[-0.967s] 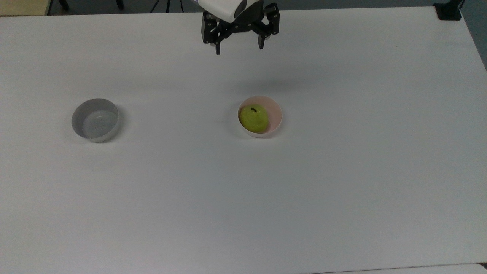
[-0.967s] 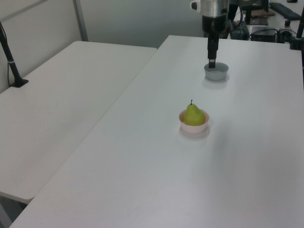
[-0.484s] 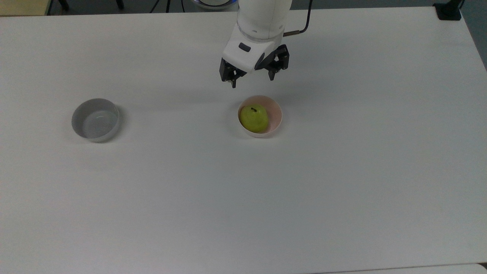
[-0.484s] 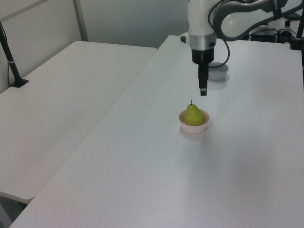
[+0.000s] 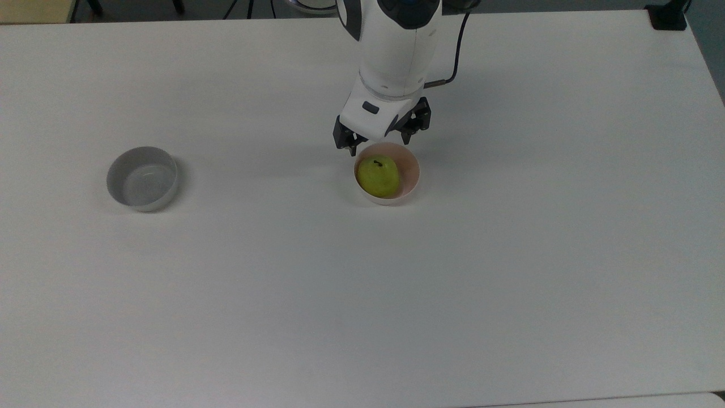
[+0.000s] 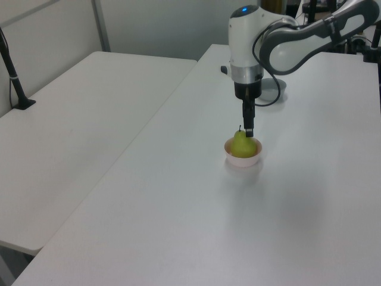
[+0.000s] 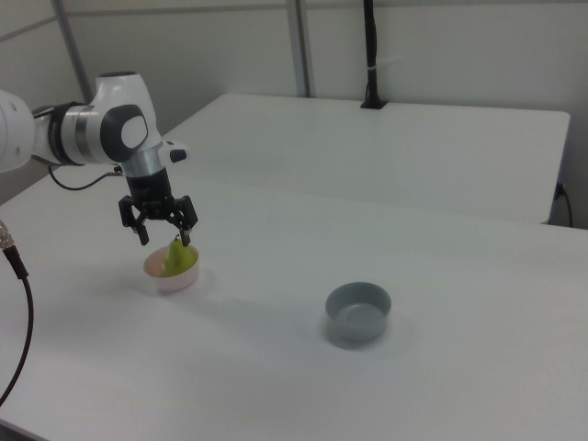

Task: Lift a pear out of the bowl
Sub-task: 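Lower the gripper around the pear and close on it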

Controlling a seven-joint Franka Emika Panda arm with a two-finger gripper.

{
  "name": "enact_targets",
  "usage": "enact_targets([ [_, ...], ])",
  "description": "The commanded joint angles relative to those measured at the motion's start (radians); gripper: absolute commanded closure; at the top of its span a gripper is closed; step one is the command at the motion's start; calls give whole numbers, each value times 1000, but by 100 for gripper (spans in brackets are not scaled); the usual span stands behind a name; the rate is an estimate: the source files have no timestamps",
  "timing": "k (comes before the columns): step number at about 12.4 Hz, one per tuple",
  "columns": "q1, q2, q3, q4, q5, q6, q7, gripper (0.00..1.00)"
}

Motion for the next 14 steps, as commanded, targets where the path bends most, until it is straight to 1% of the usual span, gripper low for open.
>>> enact_targets([
  [1, 18, 19, -8, -20, -36, 58, 9, 0],
  [10, 19, 72, -8, -39, -53, 107, 11, 0],
  [14, 30, 85, -8, -56, -85, 153, 43, 2],
])
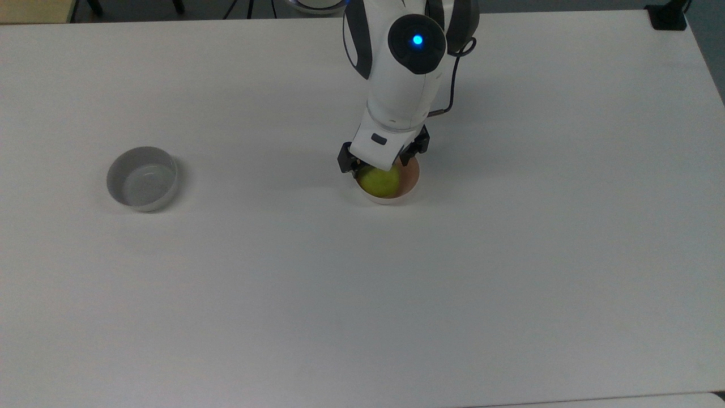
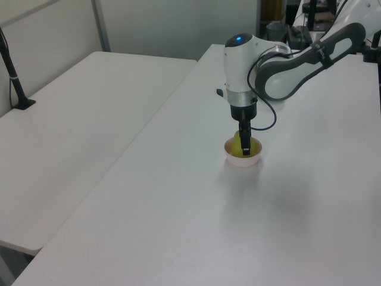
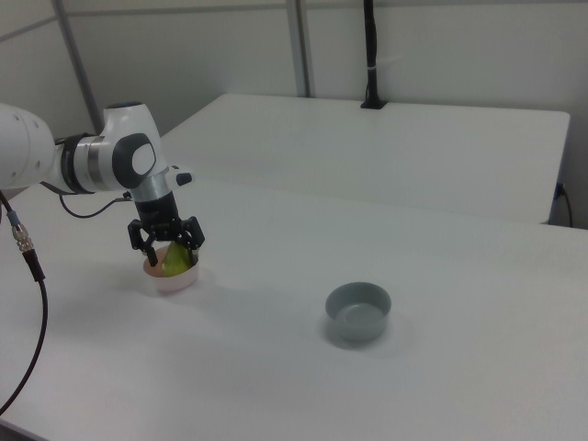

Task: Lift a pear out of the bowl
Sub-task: 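Lower the gripper around the pear and close on it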

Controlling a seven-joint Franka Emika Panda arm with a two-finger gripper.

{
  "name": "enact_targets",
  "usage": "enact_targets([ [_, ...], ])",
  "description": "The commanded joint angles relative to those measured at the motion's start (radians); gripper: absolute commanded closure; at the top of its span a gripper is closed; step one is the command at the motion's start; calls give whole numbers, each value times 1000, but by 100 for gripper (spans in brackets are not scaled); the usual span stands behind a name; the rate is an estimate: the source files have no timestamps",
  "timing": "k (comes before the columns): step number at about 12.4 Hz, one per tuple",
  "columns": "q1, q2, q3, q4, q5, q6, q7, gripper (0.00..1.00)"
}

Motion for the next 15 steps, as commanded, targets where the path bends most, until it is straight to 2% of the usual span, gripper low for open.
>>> enact_targets([
  [1, 16, -2, -9, -29, -32, 46, 41, 3],
  [4, 16, -4, -8, -28, -32, 46, 41, 3],
  [5, 16, -4, -9, -28, -32, 46, 41, 6],
  [7, 16, -5, -8, -26, -40, 45, 35, 22],
  [9, 16, -8, -8, -25, -46, 39, 35, 46],
  [15, 7, -53, -9, -17, -43, -12, 29, 46],
])
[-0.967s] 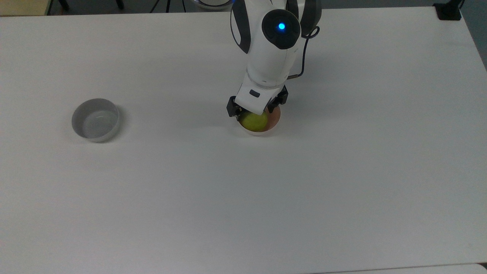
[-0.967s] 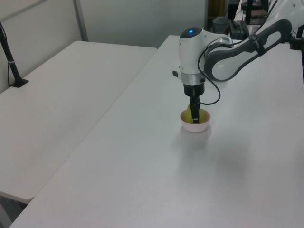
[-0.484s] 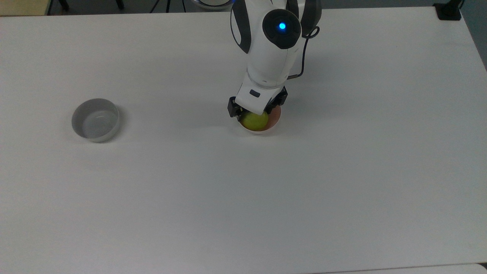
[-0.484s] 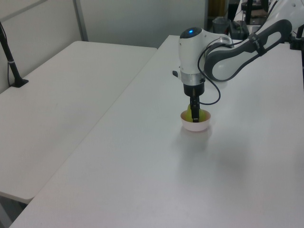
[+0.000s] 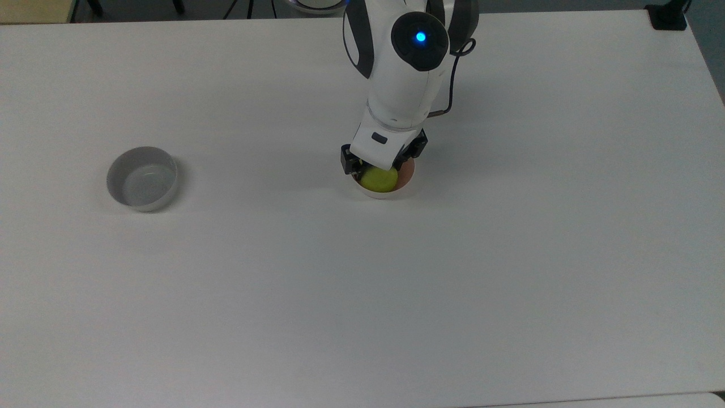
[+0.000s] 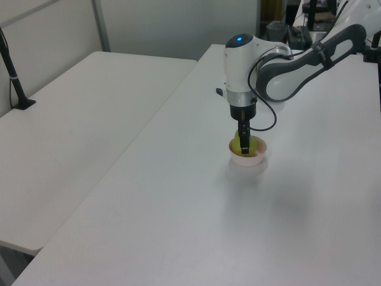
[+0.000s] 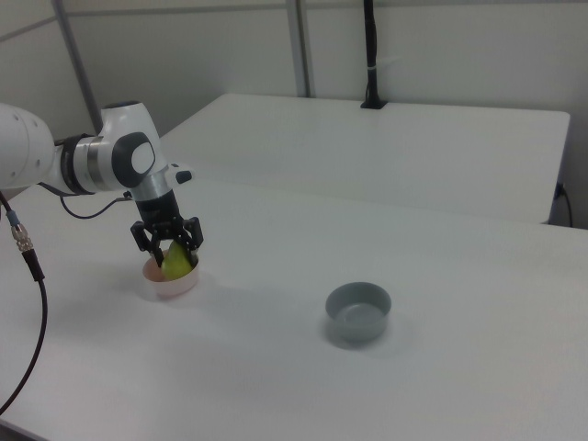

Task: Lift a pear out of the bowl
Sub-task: 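Lift the pear out of the pink bowl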

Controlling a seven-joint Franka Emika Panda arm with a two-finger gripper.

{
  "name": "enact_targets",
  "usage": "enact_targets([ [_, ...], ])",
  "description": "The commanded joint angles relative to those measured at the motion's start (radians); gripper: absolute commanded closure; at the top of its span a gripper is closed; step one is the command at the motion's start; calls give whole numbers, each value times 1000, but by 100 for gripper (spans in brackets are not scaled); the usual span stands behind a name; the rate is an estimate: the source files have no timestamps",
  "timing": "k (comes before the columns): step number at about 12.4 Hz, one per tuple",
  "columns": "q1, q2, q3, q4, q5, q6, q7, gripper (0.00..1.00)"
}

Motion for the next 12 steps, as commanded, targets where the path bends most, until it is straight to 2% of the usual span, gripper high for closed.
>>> enact_targets([
  [1, 5, -76, -9, -12, -11, -58, 10, 46],
  [4, 2, -125, -25, 46, 12, -179, -45, 46],
  [6, -29, -151, -34, 90, 52, -256, -98, 46],
  [8, -64, -170, -40, 103, 58, -270, -124, 46],
  [12, -84, -163, -167, 127, 61, -239, -209, 46],
])
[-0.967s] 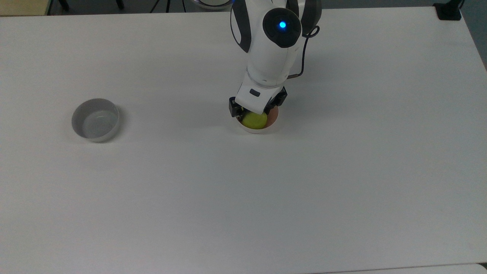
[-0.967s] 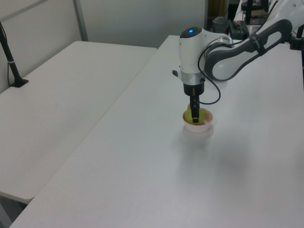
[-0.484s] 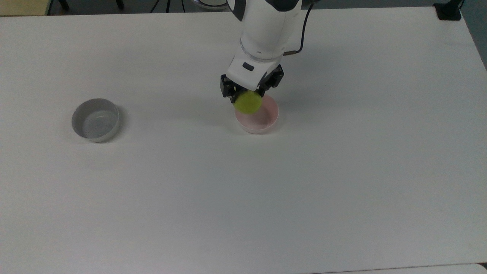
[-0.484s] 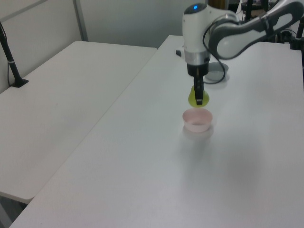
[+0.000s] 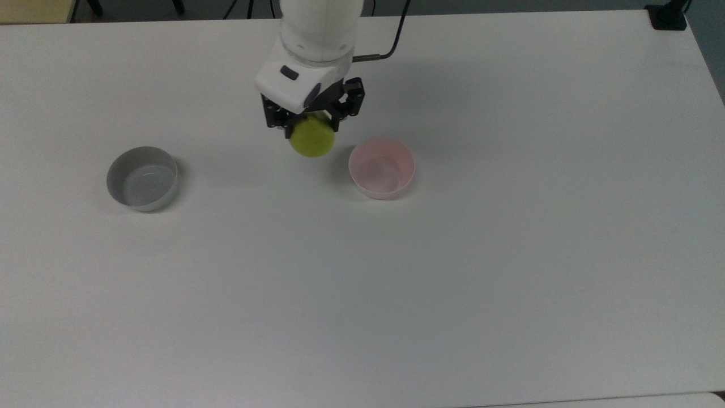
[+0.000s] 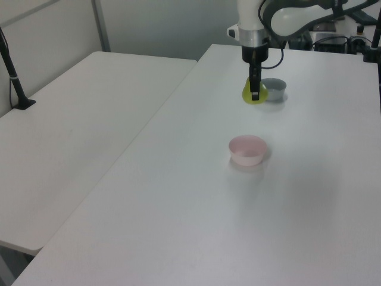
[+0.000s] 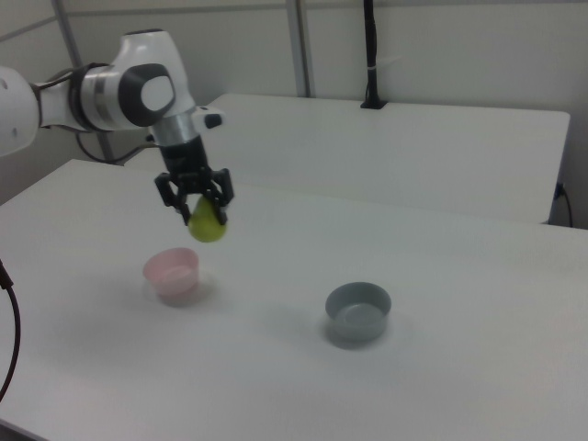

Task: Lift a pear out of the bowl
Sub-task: 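Lift the pear out of the pink bowl, then carry the pear beside the pink bowl and lower it to the table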

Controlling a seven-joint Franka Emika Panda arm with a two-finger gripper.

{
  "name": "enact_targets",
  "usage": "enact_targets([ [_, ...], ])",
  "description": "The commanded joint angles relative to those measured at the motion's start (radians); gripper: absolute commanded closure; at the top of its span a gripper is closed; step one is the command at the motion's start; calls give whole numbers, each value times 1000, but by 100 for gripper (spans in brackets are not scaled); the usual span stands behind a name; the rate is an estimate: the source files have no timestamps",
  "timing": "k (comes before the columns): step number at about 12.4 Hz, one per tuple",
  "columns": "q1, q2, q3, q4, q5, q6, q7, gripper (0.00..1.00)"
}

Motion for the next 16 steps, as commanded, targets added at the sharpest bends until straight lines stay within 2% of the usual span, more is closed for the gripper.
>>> enact_targets([
  [1, -27, -5, -77, 21, 24, 13, -82, 46],
  [4, -69, 7, -77, 18, 23, 64, -84, 46],
  [7, -70, 47, -77, 4, 21, 116, -70, 46],
  [10, -69, 96, -79, -48, 18, 182, -67, 46],
  [14, -61, 179, -79, -48, 12, 243, -38, 45],
  [16, -61, 187, -77, -49, 11, 257, -22, 42],
])
